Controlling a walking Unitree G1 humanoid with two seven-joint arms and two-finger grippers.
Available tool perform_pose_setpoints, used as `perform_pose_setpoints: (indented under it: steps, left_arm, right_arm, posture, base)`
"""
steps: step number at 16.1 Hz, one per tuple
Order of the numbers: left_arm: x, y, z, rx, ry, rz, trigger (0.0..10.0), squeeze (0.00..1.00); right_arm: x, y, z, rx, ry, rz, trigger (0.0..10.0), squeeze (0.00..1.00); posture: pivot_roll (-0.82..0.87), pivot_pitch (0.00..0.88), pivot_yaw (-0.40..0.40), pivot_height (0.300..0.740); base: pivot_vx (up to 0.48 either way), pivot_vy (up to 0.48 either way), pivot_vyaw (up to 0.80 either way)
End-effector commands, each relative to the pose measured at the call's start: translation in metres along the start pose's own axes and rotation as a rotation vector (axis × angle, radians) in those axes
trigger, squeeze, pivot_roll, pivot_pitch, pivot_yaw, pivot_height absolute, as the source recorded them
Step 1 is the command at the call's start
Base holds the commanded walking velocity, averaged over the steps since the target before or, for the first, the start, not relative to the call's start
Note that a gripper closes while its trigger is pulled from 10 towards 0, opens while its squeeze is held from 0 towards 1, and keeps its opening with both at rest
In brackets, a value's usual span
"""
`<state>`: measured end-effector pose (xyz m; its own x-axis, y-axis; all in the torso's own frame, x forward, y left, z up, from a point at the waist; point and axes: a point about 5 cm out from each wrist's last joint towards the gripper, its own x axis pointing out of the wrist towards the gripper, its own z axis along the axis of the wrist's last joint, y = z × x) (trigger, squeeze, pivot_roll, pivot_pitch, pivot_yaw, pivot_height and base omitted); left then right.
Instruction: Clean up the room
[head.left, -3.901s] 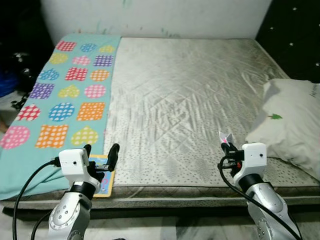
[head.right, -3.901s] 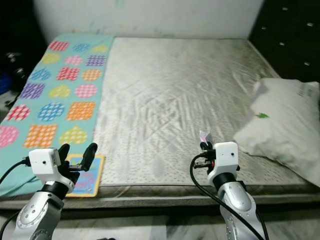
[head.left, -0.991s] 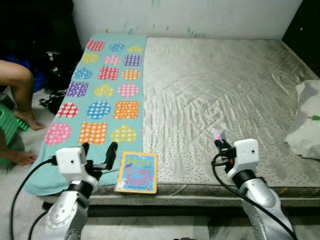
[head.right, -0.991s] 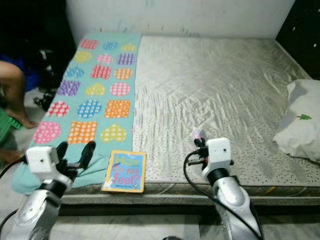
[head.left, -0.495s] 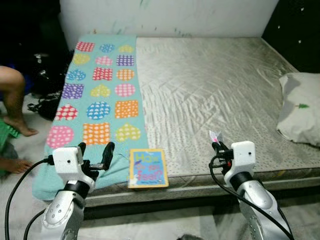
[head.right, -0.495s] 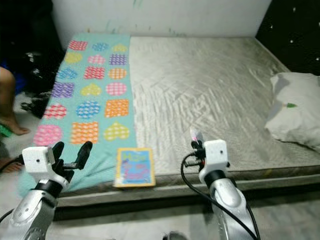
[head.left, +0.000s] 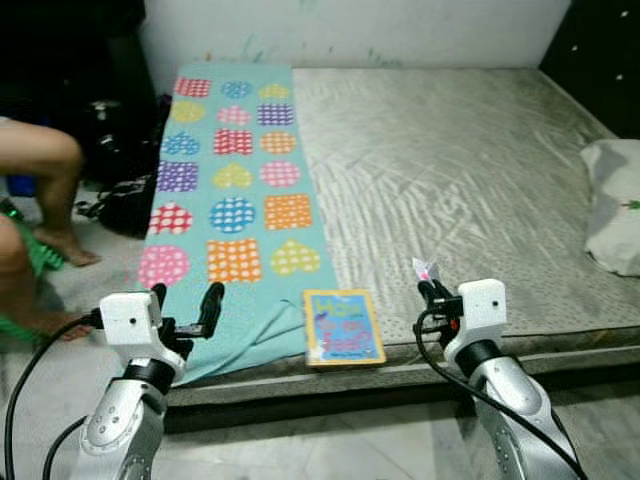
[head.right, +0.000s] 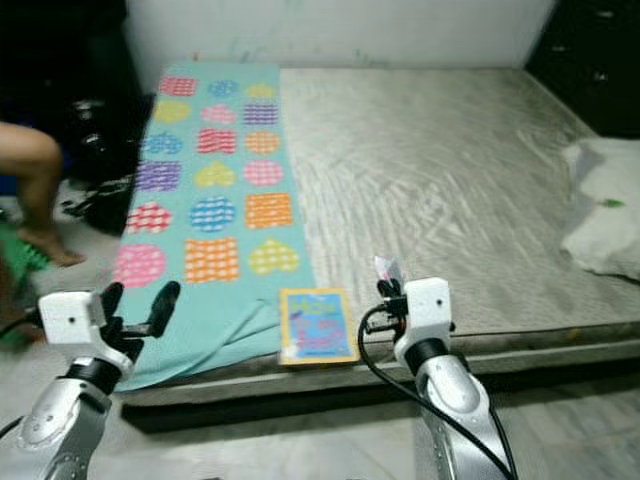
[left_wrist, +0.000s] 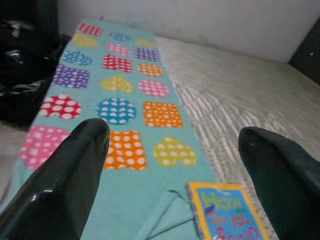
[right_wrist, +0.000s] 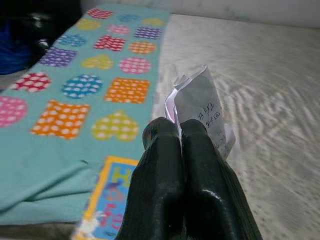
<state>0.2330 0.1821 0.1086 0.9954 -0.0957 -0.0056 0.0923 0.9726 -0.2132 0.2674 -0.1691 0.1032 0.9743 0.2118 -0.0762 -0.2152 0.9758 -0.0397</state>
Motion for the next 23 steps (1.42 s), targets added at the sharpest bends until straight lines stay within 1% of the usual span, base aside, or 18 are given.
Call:
perform_pose_setpoints:
  steps: [1, 6, 10, 13, 17, 23]
  left_arm:
    - [0.001, -0.006, -0.002, -0.003, 0.006, -0.016, 10.0, 0.00]
    - [0.003, -0.005, 0.001, 0.011, -0.001, -0.009, 10.0, 0.00]
    - [0.006, -0.003, 0.005, 0.037, -0.018, 0.034, 10.0, 0.00]
    - [0.008, -0.003, 0.008, 0.044, -0.027, 0.043, 10.0, 0.00]
    - [0.009, -0.007, 0.005, 0.049, -0.018, 0.029, 10.0, 0.00]
    - [0.012, -0.009, 0.005, 0.053, -0.014, 0.003, 10.0, 0.00]
  right_arm:
    - [-0.003, -0.006, -0.001, -0.016, 0.002, -0.015, 10.0, 0.00]
    - [-0.002, -0.003, 0.001, -0.034, -0.008, 0.008, 10.0, 0.00]
    - [0.001, -0.001, 0.005, -0.044, -0.021, 0.032, 10.0, 0.00]
    - [0.005, 0.000, 0.007, -0.044, -0.028, 0.035, 10.0, 0.00]
    - [0.007, 0.006, 0.005, -0.049, -0.031, 0.061, 10.0, 0.00]
    - [0.009, 0.009, 0.002, -0.038, -0.033, 0.057, 10.0, 0.00]
  posture:
    - [-0.08, 0.137, -0.012, 0.740]
    - [-0.08, 0.151, -0.009, 0.740]
    - [-0.07, 0.167, 0.000, 0.740]
    - [-0.07, 0.165, -0.007, 0.740]
    - [-0.06, 0.146, -0.008, 0.740]
    - [-0.05, 0.129, 0.004, 0.740]
  base:
    - [0.000, 0.000, 0.00]
    - [0.000, 0.000, 0.80]
    - [0.000, 0.000, 0.80]
    - [0.000, 0.000, 0.80]
    - [0.000, 0.000, 0.80]
    - [0.000, 0.000, 0.80]
